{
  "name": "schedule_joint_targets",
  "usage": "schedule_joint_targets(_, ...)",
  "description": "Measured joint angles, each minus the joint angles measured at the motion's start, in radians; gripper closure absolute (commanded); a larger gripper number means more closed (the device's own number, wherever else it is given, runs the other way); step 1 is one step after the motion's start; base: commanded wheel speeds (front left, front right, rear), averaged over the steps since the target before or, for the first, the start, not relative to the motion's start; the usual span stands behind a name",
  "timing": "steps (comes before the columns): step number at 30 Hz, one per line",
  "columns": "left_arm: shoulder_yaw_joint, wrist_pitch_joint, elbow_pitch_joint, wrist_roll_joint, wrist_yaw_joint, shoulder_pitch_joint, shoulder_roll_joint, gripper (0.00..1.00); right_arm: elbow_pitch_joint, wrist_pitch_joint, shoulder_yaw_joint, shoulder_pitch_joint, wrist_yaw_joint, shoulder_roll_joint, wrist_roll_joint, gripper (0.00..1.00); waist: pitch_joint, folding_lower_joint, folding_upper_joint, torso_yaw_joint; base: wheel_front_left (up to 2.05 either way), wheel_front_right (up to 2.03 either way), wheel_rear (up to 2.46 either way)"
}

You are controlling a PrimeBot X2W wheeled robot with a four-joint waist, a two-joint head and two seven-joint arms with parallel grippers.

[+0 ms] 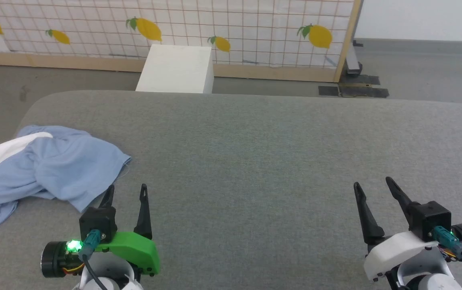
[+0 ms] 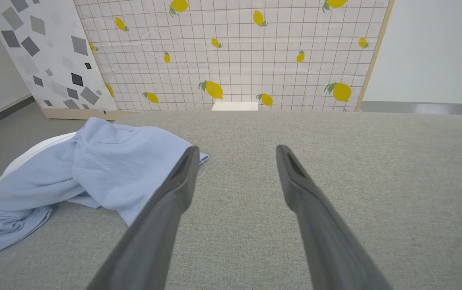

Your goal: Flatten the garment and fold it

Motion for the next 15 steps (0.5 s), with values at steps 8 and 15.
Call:
schedule_joint_targets(8, -0.005, -0.018, 0.011, -0.015, 0.02, 0.0, 0.004, 0.0, 0.004, -0.007, 0.003, 0.0, 0.0, 0.0, 0.007, 0.0, -0.004, 0.0, 0.0, 0.054, 0.0, 0.0, 0.0)
schedule_joint_targets(15, -0.003, -0.031, 0.016, -0.039, 0.038, 0.0, 0.009, 0.0, 0.012, -0.016, 0.012, 0.0, 0.0, 0.0, 0.015, 0.0, -0.007, 0.0, 0.0, 0.102, 0.0, 0.0, 0.0)
